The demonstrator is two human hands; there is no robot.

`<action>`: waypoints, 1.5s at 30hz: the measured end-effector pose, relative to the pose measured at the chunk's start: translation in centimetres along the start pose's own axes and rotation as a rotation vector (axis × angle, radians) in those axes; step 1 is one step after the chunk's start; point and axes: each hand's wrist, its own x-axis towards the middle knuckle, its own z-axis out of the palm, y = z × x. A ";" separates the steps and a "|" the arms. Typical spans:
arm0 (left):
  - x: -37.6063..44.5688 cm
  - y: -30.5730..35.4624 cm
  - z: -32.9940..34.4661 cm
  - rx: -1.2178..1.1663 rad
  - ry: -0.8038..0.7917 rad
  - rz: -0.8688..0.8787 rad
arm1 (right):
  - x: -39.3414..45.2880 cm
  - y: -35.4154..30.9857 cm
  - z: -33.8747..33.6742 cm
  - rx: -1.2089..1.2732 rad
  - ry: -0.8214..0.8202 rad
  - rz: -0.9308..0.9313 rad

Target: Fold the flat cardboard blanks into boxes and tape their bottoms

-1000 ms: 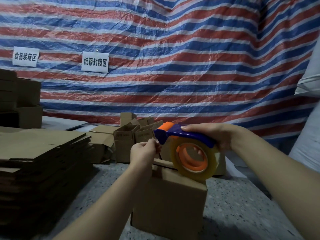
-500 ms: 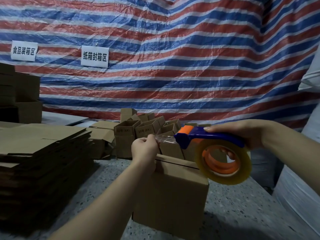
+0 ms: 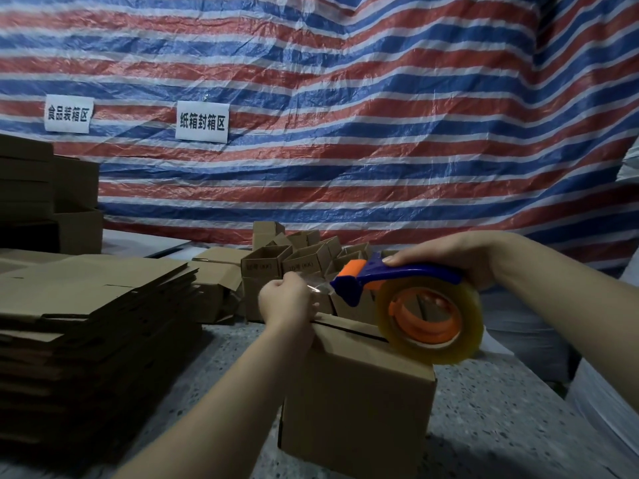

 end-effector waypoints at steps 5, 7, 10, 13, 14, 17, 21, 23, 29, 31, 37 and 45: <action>1.0 0.4 -3.7 0.330 -0.081 0.198 | 0.1 -0.6 0.3 -0.036 0.013 0.002; 1.1 0.1 -4.5 0.400 -0.085 0.199 | 0.3 -0.9 0.4 -0.060 0.028 -0.002; 1.3 -0.2 -4.8 0.435 -0.102 0.176 | 0.5 -1.4 0.6 -0.091 0.040 0.006; 1.7 -0.5 -5.1 0.454 -0.102 0.170 | 0.6 -2.1 0.9 -0.140 0.018 0.035; 1.8 -0.7 -5.3 0.460 -0.107 0.172 | 0.7 -2.2 0.9 -0.160 0.015 0.043; 1.9 -1.4 -5.9 0.461 -0.124 0.169 | 1.1 -2.7 1.1 -0.193 -0.003 0.051; 1.9 -1.9 -6.4 0.453 -0.128 0.187 | 1.4 -3.3 1.1 -0.222 -0.029 0.066; 1.9 -2.0 -6.7 0.447 -0.127 0.192 | 1.5 -3.5 1.2 -0.247 -0.031 0.073; 1.9 -2.8 -6.8 0.450 -0.107 0.183 | 1.8 -3.9 1.4 -0.283 -0.028 0.091; 1.9 -3.1 -6.7 0.461 -0.098 0.175 | 1.9 -4.0 1.5 -0.296 -0.028 0.096; 2.1 -4.3 -6.9 0.479 -0.118 0.138 | 2.3 -4.4 1.6 -0.326 -0.034 0.114; 2.6 -4.8 -6.4 0.610 -0.176 0.148 | 2.7 -4.7 1.8 -0.340 -0.047 0.123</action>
